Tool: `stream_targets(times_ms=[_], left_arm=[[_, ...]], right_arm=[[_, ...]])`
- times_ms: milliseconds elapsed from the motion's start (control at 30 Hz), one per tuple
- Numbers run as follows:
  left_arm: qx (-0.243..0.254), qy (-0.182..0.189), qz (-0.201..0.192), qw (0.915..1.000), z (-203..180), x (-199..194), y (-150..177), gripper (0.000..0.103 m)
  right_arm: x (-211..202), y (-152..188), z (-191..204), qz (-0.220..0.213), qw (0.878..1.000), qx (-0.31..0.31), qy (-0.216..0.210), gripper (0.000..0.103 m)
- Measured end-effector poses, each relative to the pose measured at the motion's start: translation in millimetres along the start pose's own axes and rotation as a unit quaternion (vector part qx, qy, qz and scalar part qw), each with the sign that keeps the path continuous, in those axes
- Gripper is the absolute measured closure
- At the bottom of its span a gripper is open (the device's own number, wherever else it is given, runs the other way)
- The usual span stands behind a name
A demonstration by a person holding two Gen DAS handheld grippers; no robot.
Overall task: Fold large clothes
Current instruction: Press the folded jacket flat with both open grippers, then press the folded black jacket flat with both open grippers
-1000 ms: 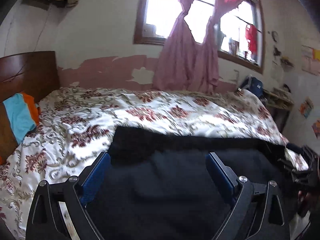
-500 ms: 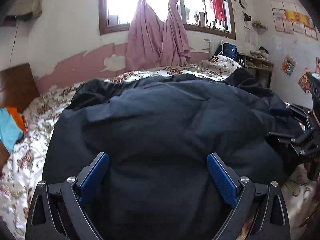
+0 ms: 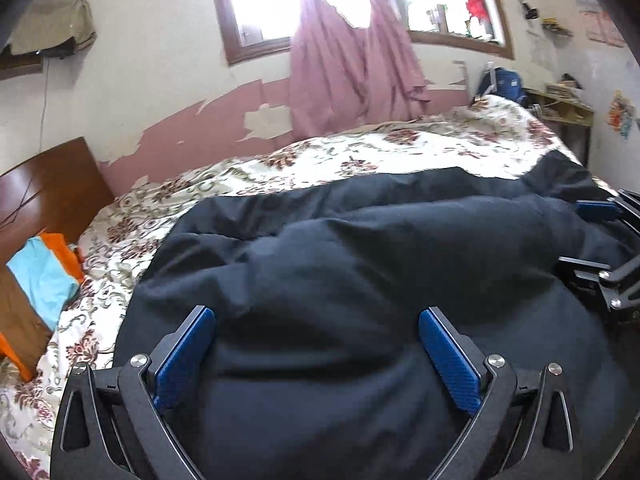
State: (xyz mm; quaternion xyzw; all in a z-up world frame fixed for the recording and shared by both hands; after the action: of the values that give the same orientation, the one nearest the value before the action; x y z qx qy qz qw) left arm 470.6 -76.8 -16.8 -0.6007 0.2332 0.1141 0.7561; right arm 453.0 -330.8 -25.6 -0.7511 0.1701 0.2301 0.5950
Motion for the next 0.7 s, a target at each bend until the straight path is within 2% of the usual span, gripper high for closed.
stream_targets(times_ms=[167,300,367,467,700], left_arm=[[-0.028,-0.017,0.022,0.9992,17,26,-11,0.000],[-0.017,-0.057,0.039,0.9975,32,47,-23,0.000],[-0.014,-0.065,0.050,0.9965,38,58,-25,0.000],[-0.035,-0.046,0.064,0.9963,47,69,-20,0.000],[-0.073,-0.011,0.088,0.9934,58,96,-16,0.000]], right_arm=[[27,-15,-18,0.017,0.999,0.025,0.012,0.015],[45,-23,-20,0.025,0.999,0.014,0.041,0.014],[53,-28,-20,0.029,0.998,0.008,0.048,0.014],[63,-30,-17,0.032,0.998,0.007,0.048,0.014],[87,-28,-27,0.047,0.998,0.032,0.021,0.009]])
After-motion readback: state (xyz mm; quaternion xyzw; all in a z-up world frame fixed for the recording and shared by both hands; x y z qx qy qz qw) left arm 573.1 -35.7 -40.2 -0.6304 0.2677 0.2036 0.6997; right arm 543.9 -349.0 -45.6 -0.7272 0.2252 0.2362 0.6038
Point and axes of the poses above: each gripper's, at about its wrist camera, not at the fingertips, and x roughly the way its jaws point, z to its left, y to its underside, the point moved 2 cm from there along x, roughly the way its jaws point, and after that the axes turned 4 degrees about -z, right-handed, at the moved point
